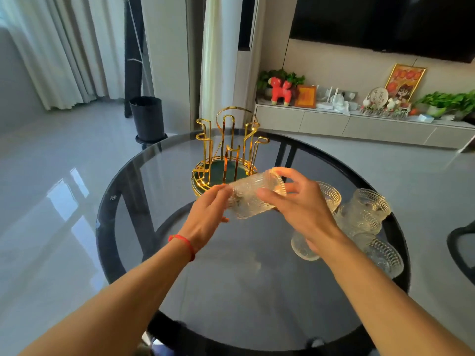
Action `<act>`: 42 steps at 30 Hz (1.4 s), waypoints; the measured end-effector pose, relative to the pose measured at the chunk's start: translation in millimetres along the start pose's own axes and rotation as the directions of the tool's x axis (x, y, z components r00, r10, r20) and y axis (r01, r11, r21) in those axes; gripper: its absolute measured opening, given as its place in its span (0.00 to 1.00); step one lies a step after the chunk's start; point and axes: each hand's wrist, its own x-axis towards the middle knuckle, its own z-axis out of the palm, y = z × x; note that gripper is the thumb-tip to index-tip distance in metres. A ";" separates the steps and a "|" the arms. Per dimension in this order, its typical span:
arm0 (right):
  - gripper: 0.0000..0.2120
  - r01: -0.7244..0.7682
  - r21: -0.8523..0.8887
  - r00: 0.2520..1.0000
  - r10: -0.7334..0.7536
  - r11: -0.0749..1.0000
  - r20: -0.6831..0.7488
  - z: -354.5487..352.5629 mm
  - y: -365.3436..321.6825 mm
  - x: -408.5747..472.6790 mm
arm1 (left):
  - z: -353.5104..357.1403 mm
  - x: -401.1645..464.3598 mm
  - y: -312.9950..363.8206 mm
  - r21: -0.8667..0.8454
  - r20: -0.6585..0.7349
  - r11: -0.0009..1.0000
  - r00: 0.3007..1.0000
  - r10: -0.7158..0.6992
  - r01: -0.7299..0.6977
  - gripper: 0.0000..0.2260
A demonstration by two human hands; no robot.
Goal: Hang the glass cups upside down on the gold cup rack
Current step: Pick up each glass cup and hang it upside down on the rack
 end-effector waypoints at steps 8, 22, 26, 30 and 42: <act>0.23 0.058 0.230 0.930 0.031 0.971 -0.367 -43.4 -6.4 47.6 | -2.5 30.0 -43.1 0.826 -0.037 0.546 0.954 0.298 -0.139 0.27; 0.25 0.177 -0.025 0.962 -0.178 0.984 -0.207 11.3 -99.8 230.5 | 3.5 45.8 -74.6 0.933 0.031 0.346 0.979 0.203 -0.101 0.29; 0.31 0.141 -0.237 0.990 -0.128 0.961 0.066 29.3 -105.0 257.7 | 4.6 45.9 -76.1 0.934 0.018 0.346 0.977 0.214 -0.093 0.29; 0.32 0.159 -0.382 0.924 -0.001 0.910 0.383 34.8 -101.1 274.4 | 6.9 43.6 -74.0 0.934 0.012 0.342 0.968 0.249 -0.100 0.29; 0.34 0.225 -0.463 0.745 0.155 0.858 0.649 49.0 -97.0 292.8 | 10.5 41.3 -71.9 0.916 0.009 0.381 0.956 0.292 -0.125 0.27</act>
